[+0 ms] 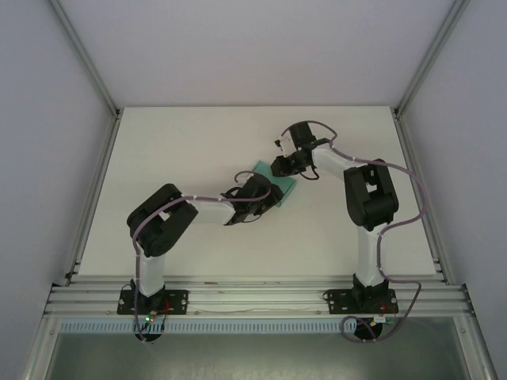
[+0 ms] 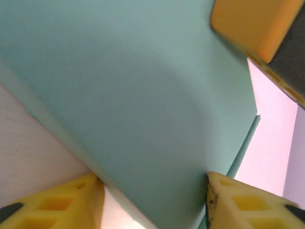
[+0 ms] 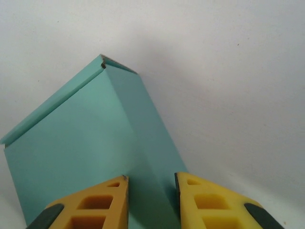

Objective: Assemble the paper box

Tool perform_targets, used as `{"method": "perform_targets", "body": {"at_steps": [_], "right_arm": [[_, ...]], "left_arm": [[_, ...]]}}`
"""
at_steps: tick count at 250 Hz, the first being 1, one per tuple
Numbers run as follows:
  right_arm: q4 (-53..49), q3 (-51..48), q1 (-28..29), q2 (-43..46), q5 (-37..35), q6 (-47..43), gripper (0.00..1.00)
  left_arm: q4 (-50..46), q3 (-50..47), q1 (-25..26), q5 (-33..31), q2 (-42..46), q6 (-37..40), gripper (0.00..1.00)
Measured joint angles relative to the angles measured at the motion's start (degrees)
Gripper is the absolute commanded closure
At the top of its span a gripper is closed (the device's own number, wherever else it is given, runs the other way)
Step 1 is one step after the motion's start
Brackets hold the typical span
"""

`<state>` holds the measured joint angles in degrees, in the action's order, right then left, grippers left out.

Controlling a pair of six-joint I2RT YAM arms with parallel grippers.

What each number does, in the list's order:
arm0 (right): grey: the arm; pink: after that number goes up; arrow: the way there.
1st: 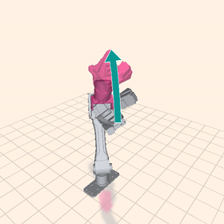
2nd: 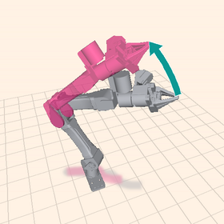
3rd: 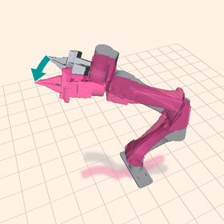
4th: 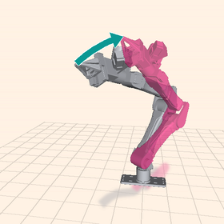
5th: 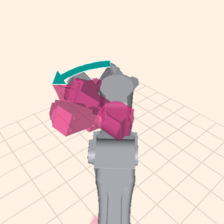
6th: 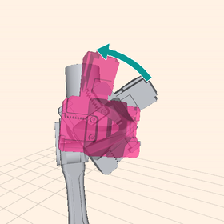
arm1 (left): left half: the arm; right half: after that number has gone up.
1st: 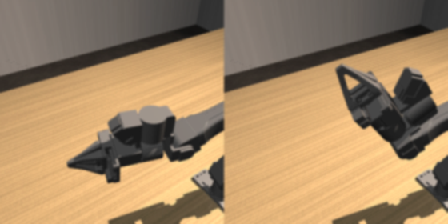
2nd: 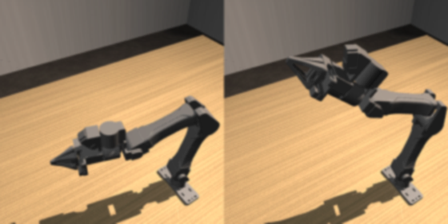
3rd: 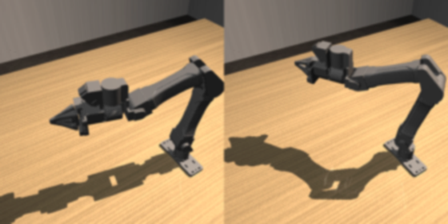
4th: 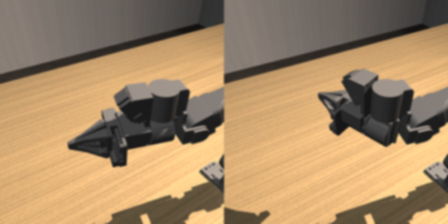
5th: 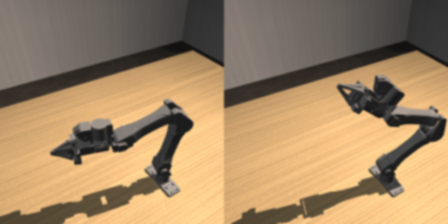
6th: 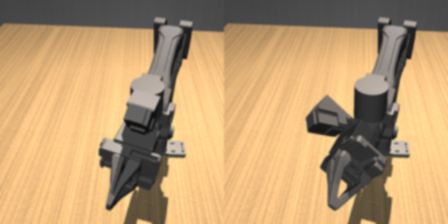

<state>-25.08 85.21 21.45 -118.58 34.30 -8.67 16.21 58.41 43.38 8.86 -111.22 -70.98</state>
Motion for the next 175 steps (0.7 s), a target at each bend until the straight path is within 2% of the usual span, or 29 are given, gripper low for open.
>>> {"method": "perform_targets", "body": {"at_steps": [17,46,72,143,153,175], "right_arm": [[0.02,0.15,0.00,-0.09,-0.33,-0.42,0.80],[-0.02,0.28,-0.02,-0.20,-0.48,-0.52,0.81],[-0.11,0.42,-0.02,-0.31,-0.59,-0.63,0.81],[-0.39,0.63,-0.24,-0.28,-1.77,-0.63,0.81],[-0.39,0.63,-0.24,-0.28,-1.77,-0.63,0.81],[-0.39,0.63,-0.24,-0.26,-1.95,-0.61,0.81]], "left_arm": [[-1.92,1.44,0.00,0.39,-0.42,-1.16,0.69],[-4.07,2.67,0.00,0.85,-0.63,-2.67,0.82],[-4.33,2.89,0.00,1.18,-0.72,-4.59,1.00],[-4.46,3.82,0.00,1.22,-1.44,-6.75,1.00],[-4.48,3.82,0.00,1.22,-1.38,-6.69,0.91],[-4.55,3.82,0.00,1.22,-1.25,-5.92,0.80]]}}
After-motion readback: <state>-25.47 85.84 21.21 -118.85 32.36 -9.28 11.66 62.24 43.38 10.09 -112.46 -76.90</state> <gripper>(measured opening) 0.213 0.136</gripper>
